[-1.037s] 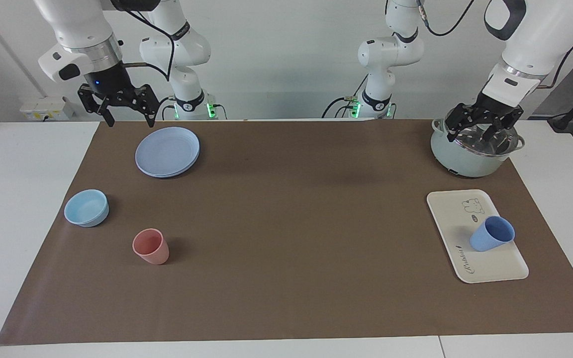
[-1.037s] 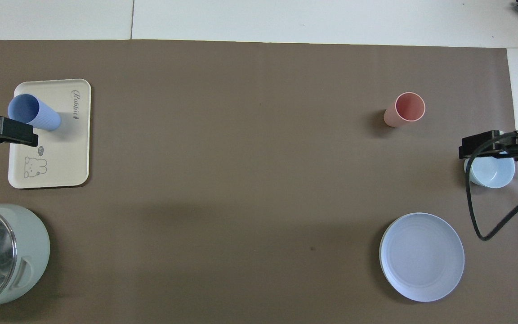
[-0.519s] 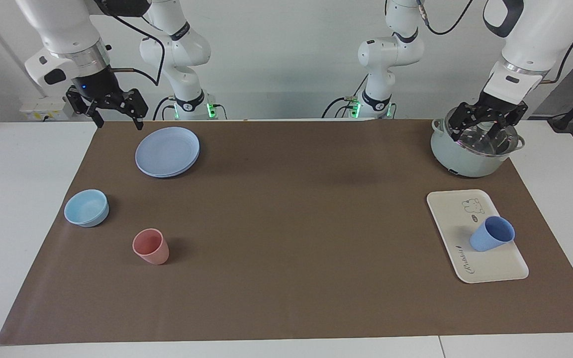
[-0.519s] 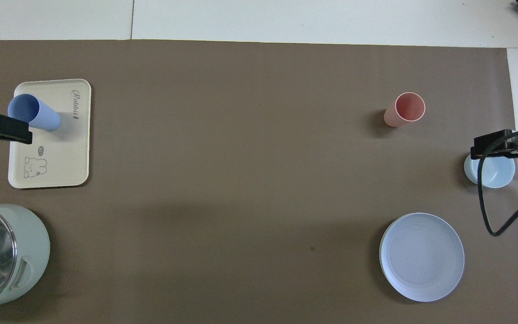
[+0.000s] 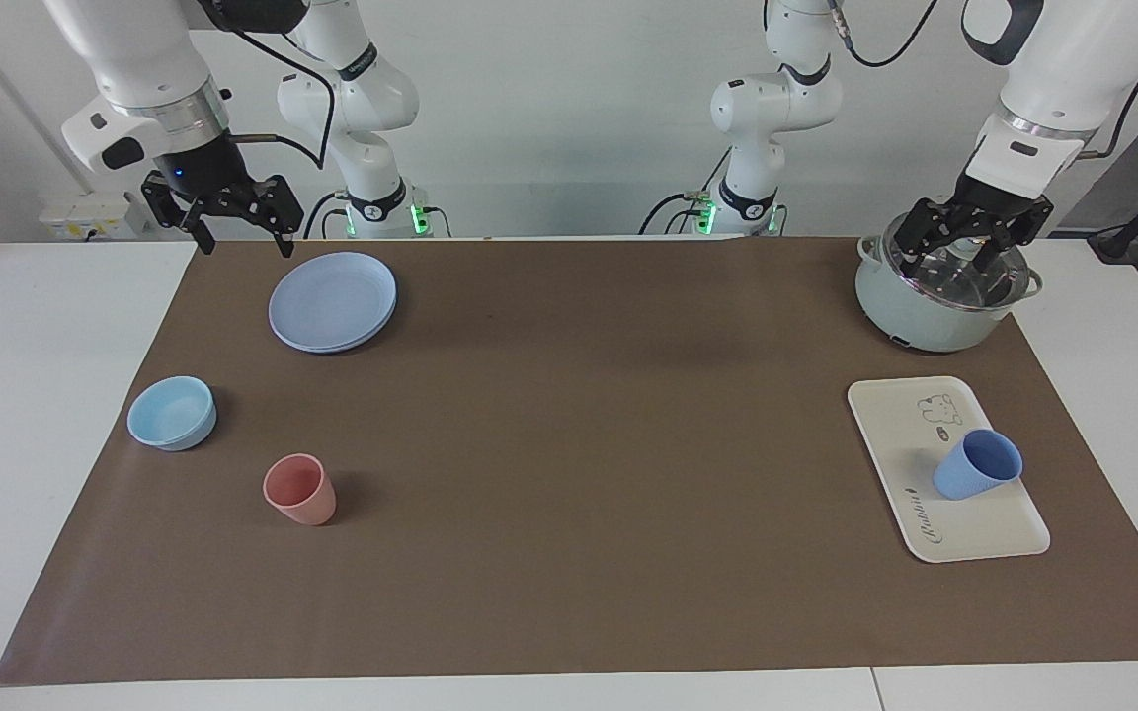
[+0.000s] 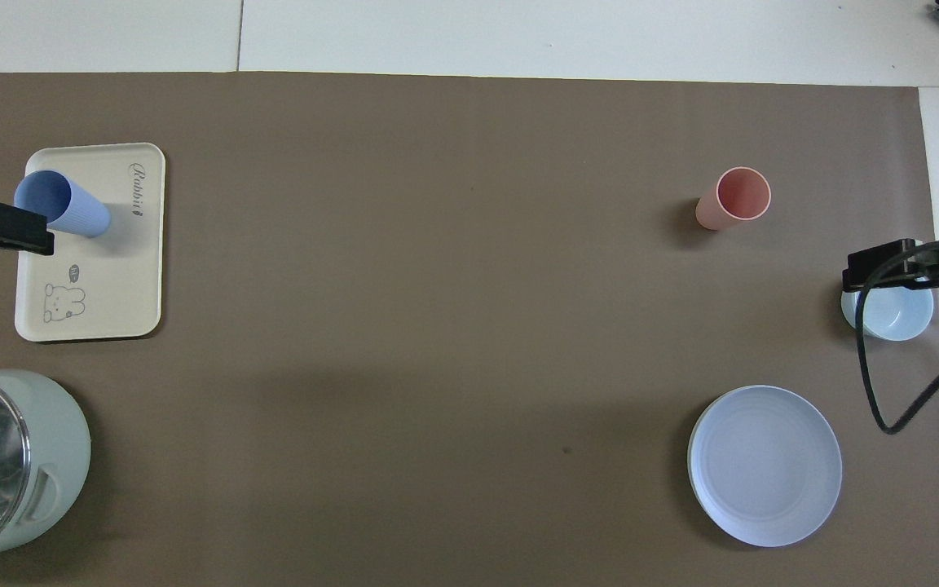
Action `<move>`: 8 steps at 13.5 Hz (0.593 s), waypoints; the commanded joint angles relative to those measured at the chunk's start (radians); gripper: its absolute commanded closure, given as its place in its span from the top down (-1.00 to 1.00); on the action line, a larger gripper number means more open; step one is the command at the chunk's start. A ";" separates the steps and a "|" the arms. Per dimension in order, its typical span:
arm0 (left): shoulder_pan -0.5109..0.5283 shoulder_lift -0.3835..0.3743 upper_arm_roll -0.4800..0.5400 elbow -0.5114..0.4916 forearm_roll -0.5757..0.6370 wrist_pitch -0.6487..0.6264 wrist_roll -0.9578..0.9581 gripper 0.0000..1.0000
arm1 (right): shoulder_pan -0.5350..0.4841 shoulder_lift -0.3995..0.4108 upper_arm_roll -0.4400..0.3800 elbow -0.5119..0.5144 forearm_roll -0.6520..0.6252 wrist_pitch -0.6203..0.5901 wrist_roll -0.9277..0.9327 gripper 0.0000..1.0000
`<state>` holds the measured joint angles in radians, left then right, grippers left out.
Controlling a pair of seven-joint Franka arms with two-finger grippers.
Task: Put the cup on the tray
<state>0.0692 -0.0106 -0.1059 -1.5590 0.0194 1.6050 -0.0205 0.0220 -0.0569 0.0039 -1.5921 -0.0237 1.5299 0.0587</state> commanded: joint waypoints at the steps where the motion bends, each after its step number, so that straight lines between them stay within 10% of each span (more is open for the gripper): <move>1: -0.005 -0.012 0.003 -0.007 0.007 -0.004 -0.016 1.00 | -0.023 0.003 0.004 0.009 0.018 -0.010 -0.074 1.00; 8: -0.003 -0.011 0.003 -0.007 0.005 -0.002 -0.018 1.00 | -0.022 0.002 -0.007 0.008 0.018 -0.013 -0.056 1.00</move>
